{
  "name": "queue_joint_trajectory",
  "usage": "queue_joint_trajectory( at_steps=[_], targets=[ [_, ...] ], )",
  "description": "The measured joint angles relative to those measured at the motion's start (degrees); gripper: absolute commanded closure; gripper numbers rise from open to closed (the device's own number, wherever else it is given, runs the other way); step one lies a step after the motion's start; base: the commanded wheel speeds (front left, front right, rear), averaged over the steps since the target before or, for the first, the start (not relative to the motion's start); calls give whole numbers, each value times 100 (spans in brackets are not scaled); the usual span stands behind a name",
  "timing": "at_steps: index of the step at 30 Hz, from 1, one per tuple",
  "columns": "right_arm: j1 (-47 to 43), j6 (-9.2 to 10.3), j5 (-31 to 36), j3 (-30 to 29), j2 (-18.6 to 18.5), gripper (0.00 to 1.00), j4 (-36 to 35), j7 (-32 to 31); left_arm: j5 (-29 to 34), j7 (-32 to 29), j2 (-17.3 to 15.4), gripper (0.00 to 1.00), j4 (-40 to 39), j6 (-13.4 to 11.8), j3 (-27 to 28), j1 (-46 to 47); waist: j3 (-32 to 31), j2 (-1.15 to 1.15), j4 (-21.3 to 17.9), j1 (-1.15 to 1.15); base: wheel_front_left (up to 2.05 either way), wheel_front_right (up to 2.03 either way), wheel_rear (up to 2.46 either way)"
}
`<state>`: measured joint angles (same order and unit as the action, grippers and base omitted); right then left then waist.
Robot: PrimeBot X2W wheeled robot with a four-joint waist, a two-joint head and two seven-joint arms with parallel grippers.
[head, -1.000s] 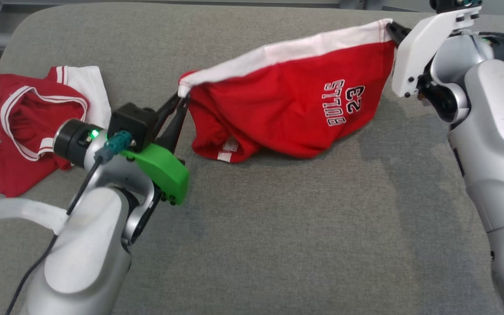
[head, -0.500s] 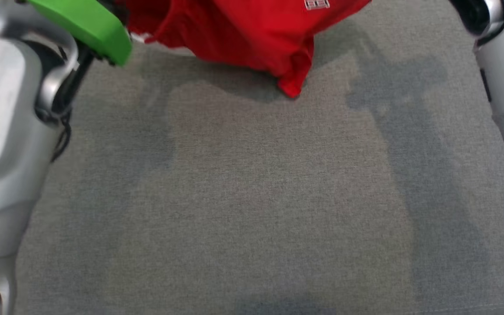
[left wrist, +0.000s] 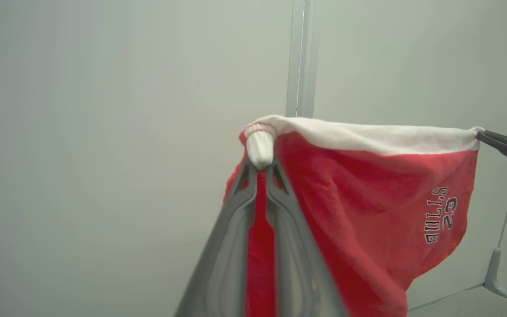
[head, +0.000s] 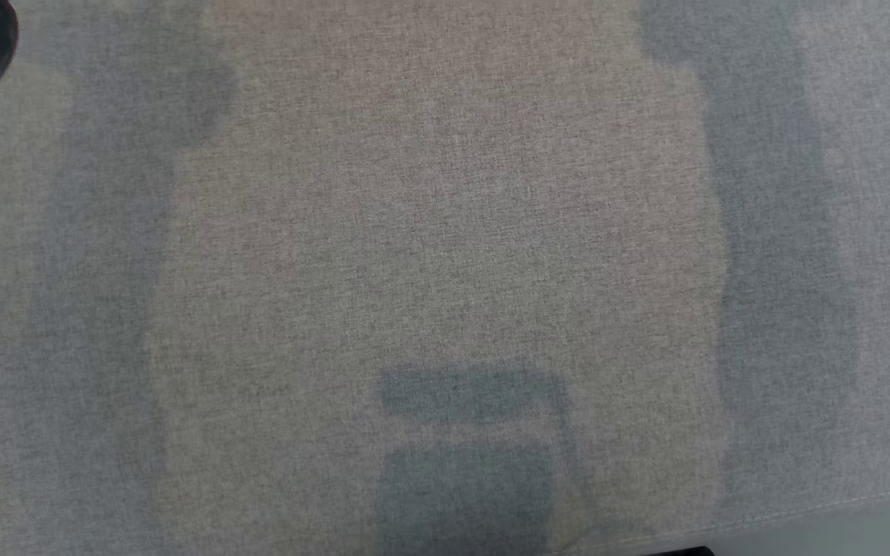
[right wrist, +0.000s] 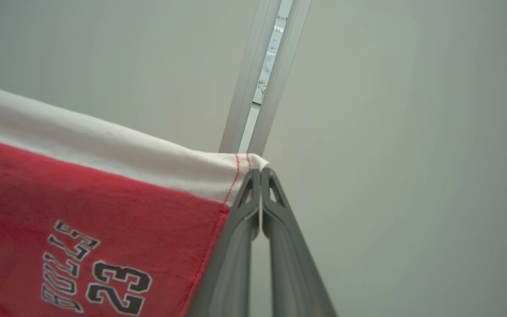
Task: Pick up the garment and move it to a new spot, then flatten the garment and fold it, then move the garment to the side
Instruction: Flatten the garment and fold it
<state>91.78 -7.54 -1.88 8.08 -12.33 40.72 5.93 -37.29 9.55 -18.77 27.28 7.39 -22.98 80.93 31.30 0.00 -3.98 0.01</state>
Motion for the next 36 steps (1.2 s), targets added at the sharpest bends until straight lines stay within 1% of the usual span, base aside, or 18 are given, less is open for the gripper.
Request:
queue_joint_trajectory(
  at_steps=[1,3,5,9,12,15,16,19,21,23,25,27,29,31,33,34,35,36],
  targets=[
    [0,0,0,0,0,100,0,0,0,0,0,100,0,0,0,0,0,0,0,0,0,0,0],
    [177,0,349,-165,7,100,-16,394,33,245,45,100,90,-34,73,181,73,0,-19,0,0,0,0],
    [285,0,679,-365,43,100,-100,669,199,409,55,100,89,-54,104,337,136,0,-28,0,0,0,0],
    [363,1,1267,-642,176,100,-411,880,525,526,98,100,-56,-143,290,473,285,0,-28,-1,0,0,0],
    [185,1,1440,-457,271,100,-441,890,722,549,158,100,-294,-124,392,380,423,0,-21,-1,0,0,0],
    [-197,0,1490,-91,219,100,-413,905,909,558,196,100,-446,-56,332,-129,538,0,1,0,0,0,0],
    [-331,0,1421,26,194,100,-414,906,917,557,220,100,-525,-38,320,-339,557,0,22,0,0,0,0],
    [-864,0,887,547,70,100,-492,906,1024,560,279,100,-1035,-20,378,-981,559,0,102,-1,0,0,0],
    [-1353,0,424,878,-141,100,-646,835,1096,560,286,100,-1307,-10,386,-1655,499,0,141,0,0,0,0],
    [-1884,-1,-60,1195,-447,100,-983,609,1107,558,267,100,-1588,-8,305,-2330,400,0,176,-1,0,0,0],
    [-2408,0,-524,1429,-828,100,-1457,345,1147,558,100,100,-1792,-7,54,-2817,276,0,202,-1,0,0,0],
    [-2949,0,-938,1603,-1221,100,-1975,62,1023,561,-88,100,-1766,-3,-319,-3288,137,0,227,-1,0,0,0],
    [-3485,0,-1289,1671,-1517,100,-2491,-172,1026,556,-452,100,-1709,2,-932,-3662,-20,0,248,-1,0,0,0],
    [-3975,0,-1467,1662,-1812,100,-2978,-419,1036,471,-760,100,-1592,1,-1319,-3874,-196,0,267,-1,0,0,0],
    [-4477,1,-1641,1573,-2012,100,-3350,-651,1055,359,-903,100,-1502,0,-1574,-4058,-386,0,286,-1,0,0,0],
    [-4730,1,-1705,1551,-2085,100,-3526,-776,1072,285,-926,100,-1457,1,-1680,-4156,-483,0,295,-1,0,0,0],
    [-5158,1,-1811,1510,-2223,100,-3858,-988,1082,137,-956,100,-1401,0,-1840,-4345,-686,0,312,-1,0,0,0],
    [-5330,1,-1840,1504,-2290,100,-4005,-1078,1120,78,-972,100,-1392,-16,-1889,-4422,-789,0,320,-1,0,0,0]
  ],
)
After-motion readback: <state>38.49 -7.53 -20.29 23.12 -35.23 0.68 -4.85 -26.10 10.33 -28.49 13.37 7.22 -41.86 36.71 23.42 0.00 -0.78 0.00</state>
